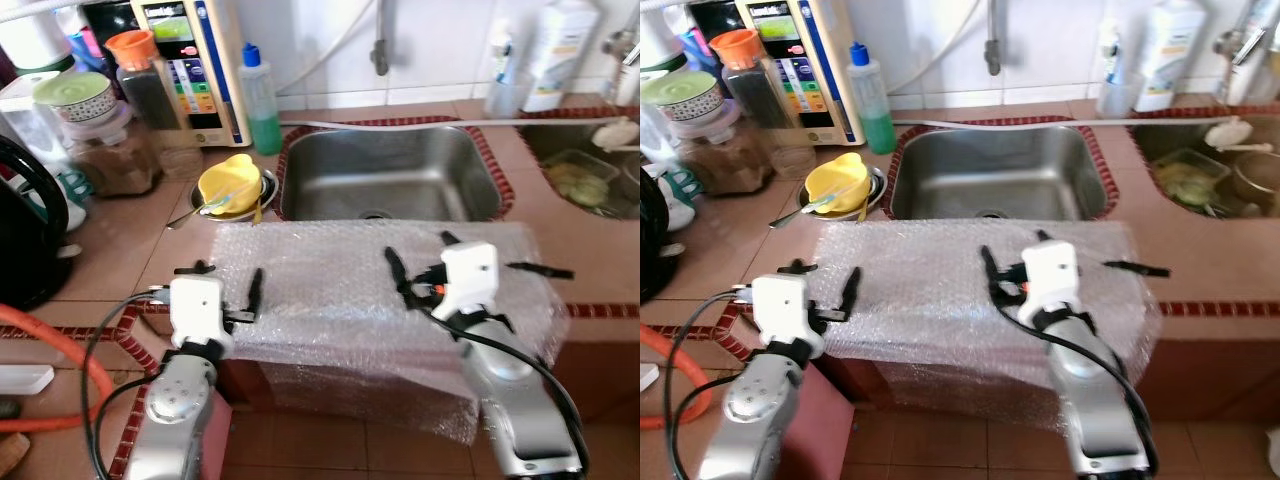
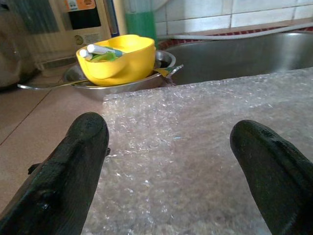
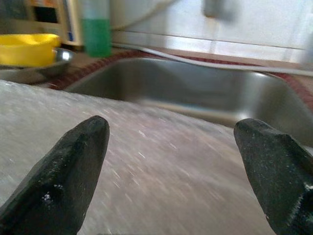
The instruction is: Kitchen organization
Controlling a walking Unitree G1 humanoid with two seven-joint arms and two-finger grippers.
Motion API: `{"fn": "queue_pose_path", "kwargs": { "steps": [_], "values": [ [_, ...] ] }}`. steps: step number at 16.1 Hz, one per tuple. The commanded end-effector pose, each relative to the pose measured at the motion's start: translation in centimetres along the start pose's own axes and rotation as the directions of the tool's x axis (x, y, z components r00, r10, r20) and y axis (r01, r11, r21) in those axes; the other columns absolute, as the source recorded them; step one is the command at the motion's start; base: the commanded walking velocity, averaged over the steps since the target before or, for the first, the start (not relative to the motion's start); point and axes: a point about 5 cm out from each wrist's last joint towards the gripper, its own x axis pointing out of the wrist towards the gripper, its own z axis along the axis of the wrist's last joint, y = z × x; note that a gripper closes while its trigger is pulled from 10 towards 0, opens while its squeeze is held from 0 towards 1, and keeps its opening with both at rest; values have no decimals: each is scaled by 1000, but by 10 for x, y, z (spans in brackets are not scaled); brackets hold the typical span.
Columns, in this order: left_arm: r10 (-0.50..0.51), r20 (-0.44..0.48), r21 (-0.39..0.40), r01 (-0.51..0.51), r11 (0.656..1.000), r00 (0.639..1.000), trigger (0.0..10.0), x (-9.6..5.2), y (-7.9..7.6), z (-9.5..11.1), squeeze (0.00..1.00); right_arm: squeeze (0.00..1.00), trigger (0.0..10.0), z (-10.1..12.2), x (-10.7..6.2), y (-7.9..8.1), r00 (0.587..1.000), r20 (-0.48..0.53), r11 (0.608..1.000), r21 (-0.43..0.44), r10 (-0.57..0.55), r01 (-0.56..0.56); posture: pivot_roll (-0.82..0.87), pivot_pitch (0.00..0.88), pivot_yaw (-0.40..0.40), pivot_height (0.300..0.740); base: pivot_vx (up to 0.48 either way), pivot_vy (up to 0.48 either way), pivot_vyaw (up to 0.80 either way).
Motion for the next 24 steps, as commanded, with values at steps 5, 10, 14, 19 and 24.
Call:
{"fn": "queue_pose_path", "kwargs": {
  "steps": [5, 10, 14, 19, 24],
  "values": [
    [24, -13, -2, -24, 1000, 1000, 10000, -4, 7, -2, 0, 0, 10000, 2, -1, 6, 1000, 8, 1000, 19, 18, -18, -196, 80, 84, 740, 0, 0, -473],
    [26, -17, -22, -27, 999, 1000, 10000, -3, 4, -2, 0, 0, 10000, 2, -2, 5, 1000, 7, 1000, 17, 16, -16, -198, 81, 82, 740, 0, 0, 0],
    [12, -19, -11, -13, 1000, 1000, 10000, -4, 1, -2, 0, 0, 10000, 1, -3, 5, 1000, 4, 1000, 13, 17, -17, -199, 85, 82, 740, 0, 0, 0],
    [19, -26, -21, -20, 1000, 999, 10000, -5, 2, -3, 0, 0, 10000, 1, -4, 5, 1000, 1, 1000, 10, 18, -18, -200, 89, 80, 740, 0, 0, 0],
    [22, -27, -29, -23, 999, 999, 10000, -5, 1, -4, 0, 0, 10000, 1, -4, 4, 1000, -2, 1000, 4, 22, -22, -201, 87, 72, 740, 0, 0, 0]
  ]
}}
